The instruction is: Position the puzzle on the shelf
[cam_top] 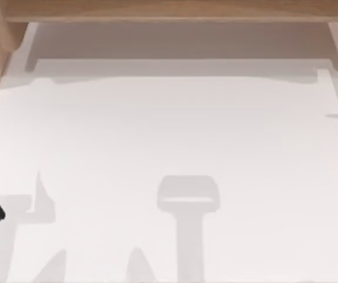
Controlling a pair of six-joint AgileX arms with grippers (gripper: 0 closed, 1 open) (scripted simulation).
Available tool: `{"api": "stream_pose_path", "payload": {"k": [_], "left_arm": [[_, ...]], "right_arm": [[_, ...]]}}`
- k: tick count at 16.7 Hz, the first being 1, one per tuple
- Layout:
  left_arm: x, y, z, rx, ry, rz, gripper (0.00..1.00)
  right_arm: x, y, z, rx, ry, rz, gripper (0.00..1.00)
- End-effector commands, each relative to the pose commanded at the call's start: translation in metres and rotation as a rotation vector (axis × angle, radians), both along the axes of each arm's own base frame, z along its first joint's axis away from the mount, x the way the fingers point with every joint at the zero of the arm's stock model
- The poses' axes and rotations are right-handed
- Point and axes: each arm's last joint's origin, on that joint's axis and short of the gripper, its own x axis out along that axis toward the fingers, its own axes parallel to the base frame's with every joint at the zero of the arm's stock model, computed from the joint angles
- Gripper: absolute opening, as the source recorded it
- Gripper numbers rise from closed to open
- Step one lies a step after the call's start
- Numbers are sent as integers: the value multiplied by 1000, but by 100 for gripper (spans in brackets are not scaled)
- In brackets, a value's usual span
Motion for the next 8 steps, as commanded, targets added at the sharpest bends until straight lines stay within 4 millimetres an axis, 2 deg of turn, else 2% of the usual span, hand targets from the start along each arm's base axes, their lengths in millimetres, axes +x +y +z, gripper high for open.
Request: {"api": "stream_pose_path", "payload": {"k": [2,6,8], "left_arm": [[0,0,0,0,0,0,100],[0,0,0,0,0,0,100],[0,0,0,0,0,0,100]], "right_arm": [[-8,-1,3,-9,-13,0,0],[-7,0,3,-9,-14,4,0],[-18,-2,3,-11,-17,2,0]]}}
